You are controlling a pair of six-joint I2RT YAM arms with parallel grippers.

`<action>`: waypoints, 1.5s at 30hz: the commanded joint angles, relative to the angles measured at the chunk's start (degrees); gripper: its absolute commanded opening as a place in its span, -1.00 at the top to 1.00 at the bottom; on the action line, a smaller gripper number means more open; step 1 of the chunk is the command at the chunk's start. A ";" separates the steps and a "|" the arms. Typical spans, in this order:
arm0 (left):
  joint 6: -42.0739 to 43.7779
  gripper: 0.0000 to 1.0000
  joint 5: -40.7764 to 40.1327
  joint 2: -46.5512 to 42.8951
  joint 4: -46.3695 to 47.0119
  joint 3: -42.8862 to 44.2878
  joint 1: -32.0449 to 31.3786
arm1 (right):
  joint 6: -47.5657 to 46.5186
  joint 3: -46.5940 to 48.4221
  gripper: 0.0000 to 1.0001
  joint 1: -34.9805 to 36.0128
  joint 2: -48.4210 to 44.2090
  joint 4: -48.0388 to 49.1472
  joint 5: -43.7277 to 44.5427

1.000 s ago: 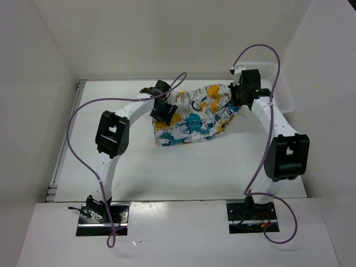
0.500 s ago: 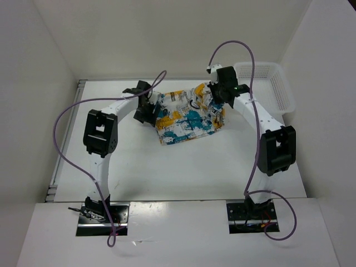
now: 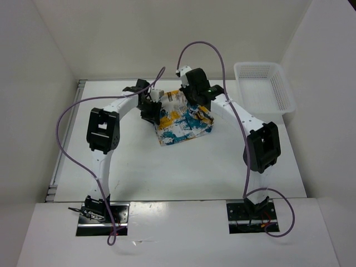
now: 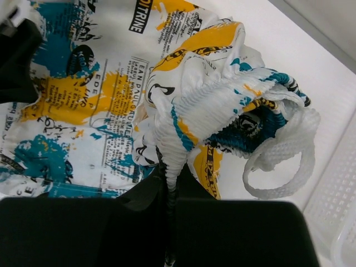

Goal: Fold and stack the shorts
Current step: Fold the shorts

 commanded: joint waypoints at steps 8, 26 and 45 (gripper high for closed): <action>0.32 0.51 3.06 4.64 -1.26 0.62 0.27 | 0.45 8.26 1.00 8.34 5.86 2.80 1.12; 0.32 0.16 -0.71 2.98 0.59 -2.19 4.22 | 1.60 11.78 0.23 16.96 14.82 1.84 -6.51; 0.32 -0.52 1.89 -9.77 -5.82 6.05 9.33 | -12.46 -2.52 -0.22 13.98 -2.92 3.06 -1.45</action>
